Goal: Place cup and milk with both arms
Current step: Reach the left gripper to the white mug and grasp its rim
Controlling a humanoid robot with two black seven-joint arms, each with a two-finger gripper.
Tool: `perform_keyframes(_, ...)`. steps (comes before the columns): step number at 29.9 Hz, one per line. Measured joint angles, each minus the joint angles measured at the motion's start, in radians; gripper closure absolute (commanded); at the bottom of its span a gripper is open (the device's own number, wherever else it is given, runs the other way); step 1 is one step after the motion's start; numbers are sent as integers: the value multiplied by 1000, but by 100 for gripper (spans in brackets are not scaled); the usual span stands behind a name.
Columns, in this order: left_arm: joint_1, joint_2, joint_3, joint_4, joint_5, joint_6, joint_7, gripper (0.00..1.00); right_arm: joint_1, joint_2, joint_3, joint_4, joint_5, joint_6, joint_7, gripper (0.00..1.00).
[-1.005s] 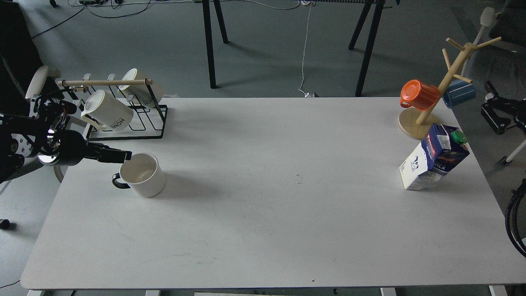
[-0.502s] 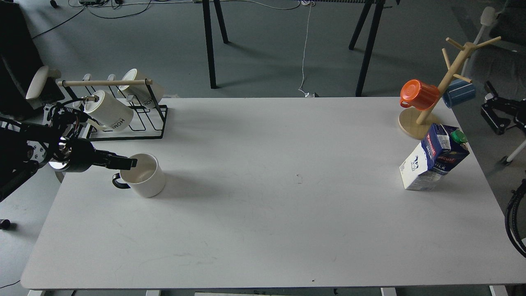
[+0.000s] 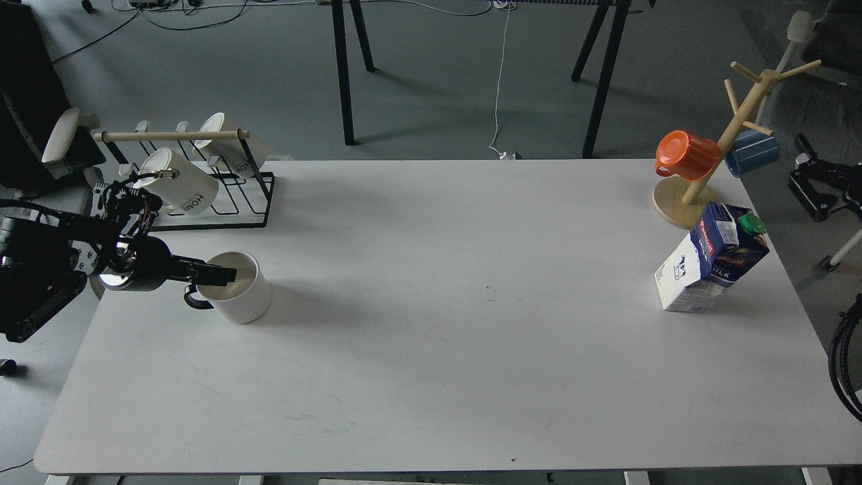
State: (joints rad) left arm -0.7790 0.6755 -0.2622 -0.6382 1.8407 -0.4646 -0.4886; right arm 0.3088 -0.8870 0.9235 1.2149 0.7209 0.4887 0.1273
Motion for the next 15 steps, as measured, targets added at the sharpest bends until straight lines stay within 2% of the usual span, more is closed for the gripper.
perform_keyframes(3,14,0,0,0,22,34,0,43,-4,0,0,0,0,0,0,3)
perform_keyframes(4,17,0,0,0,32,43,0,50,-4,0,0,0,0,0,0,3)
perform_keyframes(5,19,0,0,0,42,50,0,60,-4,0,0,0,0,0,0,3)
perform_keyframes(7,21,0,0,-1,52,56,0,92,-5,0,0,0,0,0,0,3)
perform_keyframes(10,21,1,0,-3,56,74,0,96,-5,0,0,0,0,0,0,3)
perform_keyframes(15,24,-1,-1,-17,56,140,0,97,-5,0,-1,0,0,0,0,3)
